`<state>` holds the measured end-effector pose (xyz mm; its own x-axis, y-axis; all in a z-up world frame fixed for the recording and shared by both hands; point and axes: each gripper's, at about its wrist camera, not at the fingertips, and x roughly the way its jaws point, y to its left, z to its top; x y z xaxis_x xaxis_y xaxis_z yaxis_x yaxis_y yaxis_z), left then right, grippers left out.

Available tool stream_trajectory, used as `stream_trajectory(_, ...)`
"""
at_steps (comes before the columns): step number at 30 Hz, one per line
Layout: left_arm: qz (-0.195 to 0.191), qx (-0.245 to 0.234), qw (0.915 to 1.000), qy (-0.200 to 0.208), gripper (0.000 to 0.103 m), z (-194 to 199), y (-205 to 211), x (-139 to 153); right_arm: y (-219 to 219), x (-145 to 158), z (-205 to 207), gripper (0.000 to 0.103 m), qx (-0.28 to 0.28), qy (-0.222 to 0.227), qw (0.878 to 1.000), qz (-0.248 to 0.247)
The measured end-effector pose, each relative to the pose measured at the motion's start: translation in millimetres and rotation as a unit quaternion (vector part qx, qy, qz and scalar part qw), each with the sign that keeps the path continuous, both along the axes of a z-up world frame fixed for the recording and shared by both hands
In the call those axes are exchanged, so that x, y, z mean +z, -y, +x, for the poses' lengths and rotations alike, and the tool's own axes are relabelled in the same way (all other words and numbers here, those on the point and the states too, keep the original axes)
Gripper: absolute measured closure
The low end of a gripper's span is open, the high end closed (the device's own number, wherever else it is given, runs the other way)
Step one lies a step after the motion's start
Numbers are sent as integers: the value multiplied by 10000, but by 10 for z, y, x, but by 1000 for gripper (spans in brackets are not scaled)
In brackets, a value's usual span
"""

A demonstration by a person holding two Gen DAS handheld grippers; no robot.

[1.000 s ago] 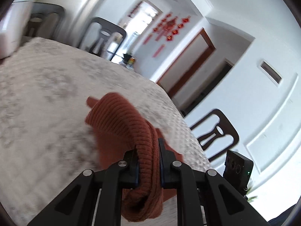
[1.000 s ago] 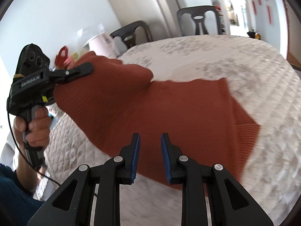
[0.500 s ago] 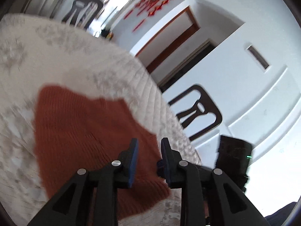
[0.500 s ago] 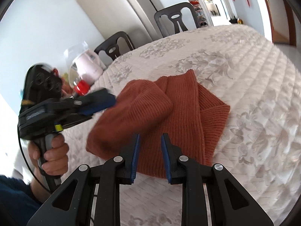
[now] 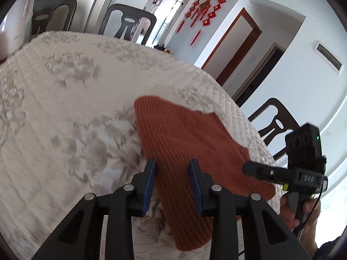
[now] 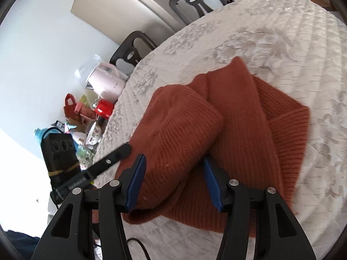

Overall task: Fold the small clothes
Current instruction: 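Lift the grasped edge with the left tool and fold it over the body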

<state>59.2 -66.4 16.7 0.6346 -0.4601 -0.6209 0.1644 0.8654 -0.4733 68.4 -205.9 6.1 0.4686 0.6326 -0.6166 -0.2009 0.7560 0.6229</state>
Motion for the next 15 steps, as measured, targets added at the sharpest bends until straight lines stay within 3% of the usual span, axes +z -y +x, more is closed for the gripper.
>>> stream_trajectory(5, 44, -14, 10000, 47, 69, -11, 2, -48, -134, -28, 95, 50, 127, 58, 9998, -114)
stream_trajectory(9, 70, 6, 10000, 36, 68, -12, -13, -66, -123, -84, 164, 80, 95, 5, 9999, -142)
stream_trajectory(15, 226, -18, 9996, 144, 68, 18, 76, 103, 30, 145, 115, 88, 100, 399, 9990, -192)
